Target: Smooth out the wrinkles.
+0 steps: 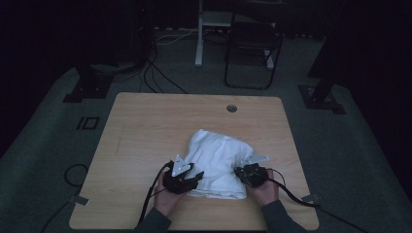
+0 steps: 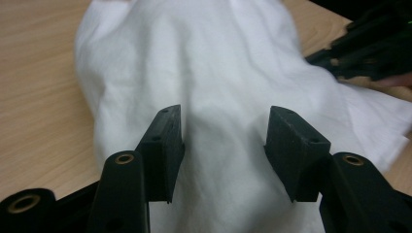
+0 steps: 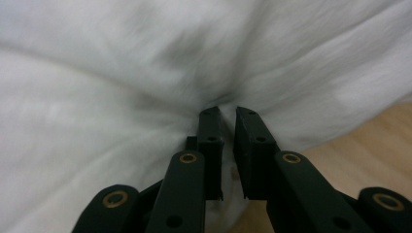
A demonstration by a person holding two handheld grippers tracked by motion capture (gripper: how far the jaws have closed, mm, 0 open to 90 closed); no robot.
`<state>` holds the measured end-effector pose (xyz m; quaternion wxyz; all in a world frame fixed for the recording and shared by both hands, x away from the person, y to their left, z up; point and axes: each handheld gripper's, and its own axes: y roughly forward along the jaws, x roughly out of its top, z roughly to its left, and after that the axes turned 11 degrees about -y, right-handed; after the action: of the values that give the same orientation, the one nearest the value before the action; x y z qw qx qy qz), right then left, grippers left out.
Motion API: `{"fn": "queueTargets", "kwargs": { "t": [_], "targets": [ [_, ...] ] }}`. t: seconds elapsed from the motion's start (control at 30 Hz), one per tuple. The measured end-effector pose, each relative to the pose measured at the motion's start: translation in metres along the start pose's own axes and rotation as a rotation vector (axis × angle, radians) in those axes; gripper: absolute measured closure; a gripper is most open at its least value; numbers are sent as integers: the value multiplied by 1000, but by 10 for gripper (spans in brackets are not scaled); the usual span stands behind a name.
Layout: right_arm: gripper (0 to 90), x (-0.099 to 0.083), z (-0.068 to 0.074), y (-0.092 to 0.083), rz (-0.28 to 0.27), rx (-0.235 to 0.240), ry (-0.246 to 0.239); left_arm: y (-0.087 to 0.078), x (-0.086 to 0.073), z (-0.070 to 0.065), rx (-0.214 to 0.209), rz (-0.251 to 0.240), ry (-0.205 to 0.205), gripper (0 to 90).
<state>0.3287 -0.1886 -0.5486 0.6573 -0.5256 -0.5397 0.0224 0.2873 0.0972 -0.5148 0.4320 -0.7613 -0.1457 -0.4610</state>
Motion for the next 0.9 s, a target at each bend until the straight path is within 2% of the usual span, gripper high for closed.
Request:
{"fn": "queueTargets", "kwargs": {
  "t": [0.1,0.13,0.17,0.23,0.3,0.37,0.43,0.5,0.7,0.8,0.87,0.9],
  "targets": [
    [806,10,-5,11,-26,9,19,-7,6,-6,2,-39,19,483],
    [806,10,-5,11,-26,9,19,-7,6,-6,2,-39,19,483],
    [791,17,-7,20,-39,21,27,-7,11,-11,-6,-62,31,484],
    [749,23,-8,26,-57,27,24,-3,13,-16,-41,-56,35,485],
    [658,27,-10,31,-64,28,23,6,11,-24,-59,-23,50,488],
    [589,28,-13,29,-74,13,47,14,6,-30,-65,4,71,490],
    [545,25,-15,22,-92,4,61,27,-1,-34,-37,50,105,484],
    [524,19,-16,13,-109,-1,69,37,-6,-33,-10,64,108,486],
    [482,2,-13,-6,-141,-8,65,58,-3,-34,73,34,108,520],
    [468,-1,-13,-8,-146,-17,70,69,4,-30,110,24,94,528],
    [463,-1,-14,-8,-145,-22,72,72,6,-28,119,22,89,531],
    [460,-1,-15,-7,-146,-24,70,80,13,-24,141,20,85,530]
  ]
}}
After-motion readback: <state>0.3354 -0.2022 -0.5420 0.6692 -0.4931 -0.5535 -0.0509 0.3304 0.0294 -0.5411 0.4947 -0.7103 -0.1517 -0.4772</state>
